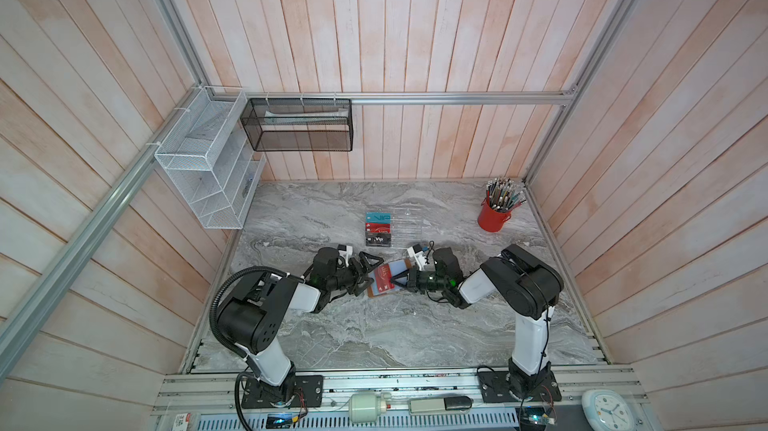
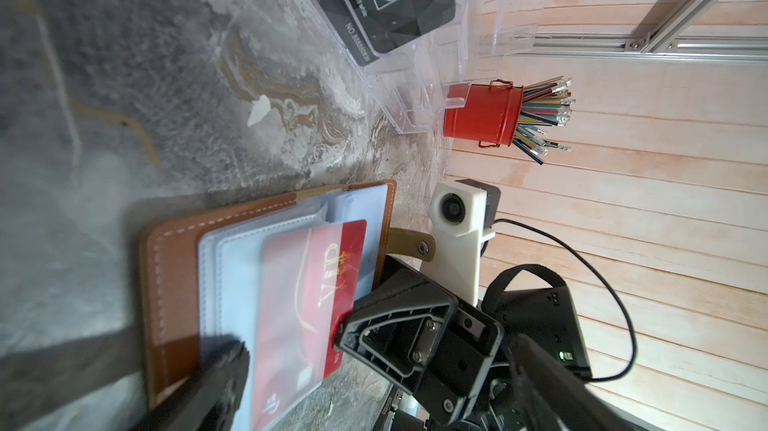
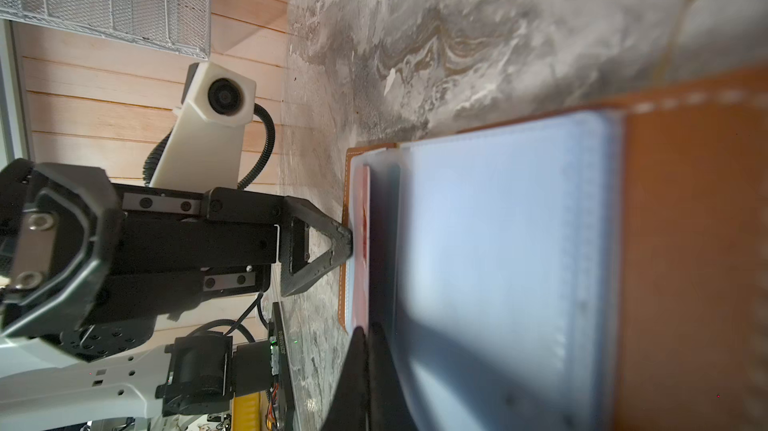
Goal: Take the credit cards out of the card holder
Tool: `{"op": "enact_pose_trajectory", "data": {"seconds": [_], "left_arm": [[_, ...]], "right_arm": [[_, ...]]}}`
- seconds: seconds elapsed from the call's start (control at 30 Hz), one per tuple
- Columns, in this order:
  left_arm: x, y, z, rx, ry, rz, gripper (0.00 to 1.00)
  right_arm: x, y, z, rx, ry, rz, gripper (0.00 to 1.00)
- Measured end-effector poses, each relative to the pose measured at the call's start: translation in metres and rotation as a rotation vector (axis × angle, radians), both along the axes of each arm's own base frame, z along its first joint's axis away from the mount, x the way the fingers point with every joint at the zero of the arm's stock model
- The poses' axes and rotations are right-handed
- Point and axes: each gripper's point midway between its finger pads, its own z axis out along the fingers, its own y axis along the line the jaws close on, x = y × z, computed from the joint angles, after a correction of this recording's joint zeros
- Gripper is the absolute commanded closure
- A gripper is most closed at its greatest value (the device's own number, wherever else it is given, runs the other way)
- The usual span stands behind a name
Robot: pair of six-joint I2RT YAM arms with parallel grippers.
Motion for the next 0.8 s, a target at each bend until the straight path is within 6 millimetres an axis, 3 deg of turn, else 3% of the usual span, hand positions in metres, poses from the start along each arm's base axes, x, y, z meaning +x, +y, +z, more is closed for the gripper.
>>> {"op": "enact_pose_trajectory", "data": {"seconds": [0.33,0.8], "left_arm": [[0.000,0.000,0.000,0.014,-0.010,-0.012,0.00],[0.000,0.004,-0.003,0.104,-0.004,-0.029,0.00]], "right_arm": [[-0.002,-0.007,0.000,0.002,0.002,-0.012,1.00],[0.000,-0.019,0.022,0.016,-0.056,-0.048,1.00]]}}
